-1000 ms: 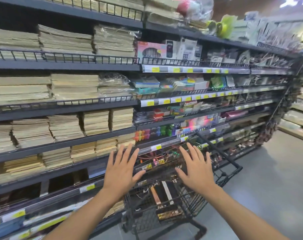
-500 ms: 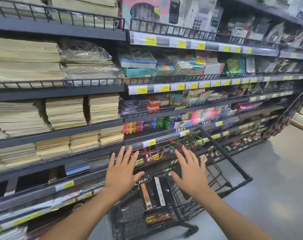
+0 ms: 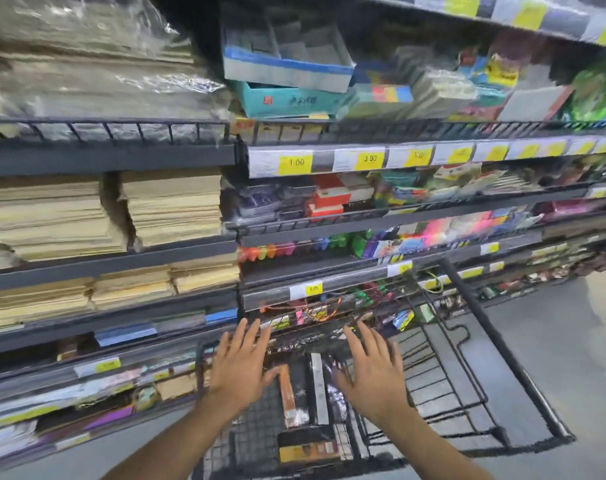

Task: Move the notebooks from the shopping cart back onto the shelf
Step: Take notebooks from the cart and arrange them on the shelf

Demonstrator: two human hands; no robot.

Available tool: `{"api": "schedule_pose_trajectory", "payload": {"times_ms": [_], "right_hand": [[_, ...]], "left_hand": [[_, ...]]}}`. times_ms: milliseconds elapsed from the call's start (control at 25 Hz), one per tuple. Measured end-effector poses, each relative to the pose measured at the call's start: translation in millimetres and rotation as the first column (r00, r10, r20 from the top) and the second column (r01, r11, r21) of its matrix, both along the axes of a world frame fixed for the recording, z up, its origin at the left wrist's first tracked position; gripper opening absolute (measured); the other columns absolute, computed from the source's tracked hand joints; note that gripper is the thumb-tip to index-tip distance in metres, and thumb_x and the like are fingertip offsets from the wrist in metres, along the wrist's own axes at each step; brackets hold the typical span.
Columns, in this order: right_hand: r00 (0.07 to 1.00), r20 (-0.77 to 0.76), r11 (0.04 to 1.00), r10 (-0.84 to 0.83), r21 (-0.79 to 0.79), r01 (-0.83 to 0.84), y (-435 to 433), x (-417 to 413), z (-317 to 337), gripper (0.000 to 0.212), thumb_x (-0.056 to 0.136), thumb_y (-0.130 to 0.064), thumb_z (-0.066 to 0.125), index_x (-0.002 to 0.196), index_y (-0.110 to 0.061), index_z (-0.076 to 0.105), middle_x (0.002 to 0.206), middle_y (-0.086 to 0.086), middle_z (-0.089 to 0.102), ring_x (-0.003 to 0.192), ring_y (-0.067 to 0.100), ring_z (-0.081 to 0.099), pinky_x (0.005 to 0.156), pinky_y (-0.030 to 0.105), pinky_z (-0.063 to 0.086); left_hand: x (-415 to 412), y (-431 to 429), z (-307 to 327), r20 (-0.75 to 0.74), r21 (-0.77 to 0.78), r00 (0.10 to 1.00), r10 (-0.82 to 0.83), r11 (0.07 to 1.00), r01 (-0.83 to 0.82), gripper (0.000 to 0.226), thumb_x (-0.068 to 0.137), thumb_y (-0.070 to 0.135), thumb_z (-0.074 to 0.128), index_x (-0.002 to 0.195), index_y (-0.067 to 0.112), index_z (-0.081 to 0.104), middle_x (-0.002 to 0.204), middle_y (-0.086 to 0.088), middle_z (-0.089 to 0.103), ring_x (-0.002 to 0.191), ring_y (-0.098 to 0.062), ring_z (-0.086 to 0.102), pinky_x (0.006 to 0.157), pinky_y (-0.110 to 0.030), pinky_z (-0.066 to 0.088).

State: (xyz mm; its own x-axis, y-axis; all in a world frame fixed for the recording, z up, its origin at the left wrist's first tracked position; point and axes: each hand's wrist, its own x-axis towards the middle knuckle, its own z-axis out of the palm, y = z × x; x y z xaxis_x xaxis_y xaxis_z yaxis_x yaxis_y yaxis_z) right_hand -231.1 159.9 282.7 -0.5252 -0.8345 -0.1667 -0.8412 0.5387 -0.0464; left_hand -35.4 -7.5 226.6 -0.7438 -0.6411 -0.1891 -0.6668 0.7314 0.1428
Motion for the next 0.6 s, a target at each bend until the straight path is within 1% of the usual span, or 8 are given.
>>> {"api": "schedule_pose_trajectory", "payload": {"times_ms": [40,120,200,240,320,400,520,600], "right_hand": [[1.000,0.029,0.999,0.008,0.033,-0.009,-3,-8,-13,0.082,0.091,-0.068,0.035,0.161,-0.034,0.010,0.170,-0.002,0.008,0.156,0.024,0.012,0.124,0.056,0.010],[0.997,0.073,0.997,0.027,0.065,-0.032,-13,-26,-43,0.083,0.089,-0.068,0.034,0.161,-0.036,0.007,0.170,-0.004,0.006,0.156,0.022,0.008,0.124,0.054,0.009],[0.992,0.117,0.991,0.054,0.116,-0.068,-24,-44,-77,0.083,0.087,-0.070,0.030,0.160,-0.037,0.006,0.170,-0.007,0.005,0.156,0.021,0.007,0.125,0.052,0.010],[0.987,0.146,0.986,0.059,0.148,-0.081,-30,-51,-94,0.083,0.088,-0.070,0.031,0.160,-0.038,0.006,0.170,-0.007,0.004,0.156,0.021,0.006,0.125,0.051,0.009],[0.978,0.199,0.980,0.059,0.173,-0.095,-36,-61,-130,0.083,0.090,-0.070,0.036,0.160,-0.037,0.007,0.170,-0.006,0.003,0.156,0.022,0.005,0.125,0.050,0.008],[0.972,0.222,0.978,0.073,0.176,-0.113,-41,-68,-163,0.083,0.090,-0.069,0.040,0.160,-0.035,0.011,0.170,-0.003,0.007,0.156,0.024,0.007,0.125,0.051,0.009],[0.964,0.251,0.963,0.093,0.222,-0.151,-46,-74,-210,0.085,0.091,-0.064,0.047,0.161,-0.031,0.010,0.169,0.000,0.010,0.156,0.025,0.009,0.125,0.049,0.008],[0.956,0.273,0.951,0.103,0.254,-0.175,-47,-77,-241,0.086,0.092,-0.064,0.044,0.161,-0.031,0.006,0.170,0.000,0.006,0.156,0.025,0.007,0.125,0.049,0.008]], "left_hand": [[-4,0,-12,0.026,0.035,1.000,0.015,0.999,-0.016,0.089,0.087,0.075,0.017,0.158,0.021,0.028,0.165,-0.007,0.021,0.153,-0.032,0.014,0.122,-0.054,0.012],[-14,-2,-47,0.118,0.152,0.993,0.032,0.987,-0.049,0.083,0.085,0.071,0.030,0.144,0.018,0.053,0.150,-0.011,0.052,0.143,-0.030,0.033,0.115,-0.052,0.022],[-25,0,-87,0.146,0.183,0.986,0.082,0.977,-0.109,0.083,0.082,0.072,0.033,0.139,0.017,0.059,0.143,-0.011,0.058,0.136,-0.031,0.044,0.104,-0.055,0.038],[-30,4,-97,0.155,0.202,0.980,0.123,0.967,-0.154,0.083,0.084,0.071,0.034,0.144,0.017,0.053,0.149,-0.010,0.053,0.139,-0.032,0.044,0.102,-0.056,0.042],[-41,11,-123,0.138,0.241,0.962,0.236,0.934,-0.264,0.081,0.091,0.066,0.041,0.157,0.021,0.027,0.161,-0.006,0.033,0.148,-0.030,0.033,0.111,-0.051,0.038],[-54,13,-146,0.161,0.292,0.946,0.281,0.902,-0.318,0.080,0.096,0.056,0.050,0.159,0.024,0.012,0.158,-0.004,0.033,0.144,-0.026,0.034,0.112,-0.043,0.036],[-73,14,-189,0.197,0.332,0.930,0.311,0.871,-0.362,0.081,0.095,0.052,0.054,0.157,0.022,0.011,0.153,-0.010,0.038,0.139,-0.030,0.038,0.111,-0.048,0.040],[-84,15,-223,0.247,0.381,0.909,0.335,0.829,-0.409,0.081,0.096,0.053,0.055,0.156,0.017,0.016,0.153,-0.015,0.040,0.135,-0.031,0.045,0.102,-0.040,0.048]]}}
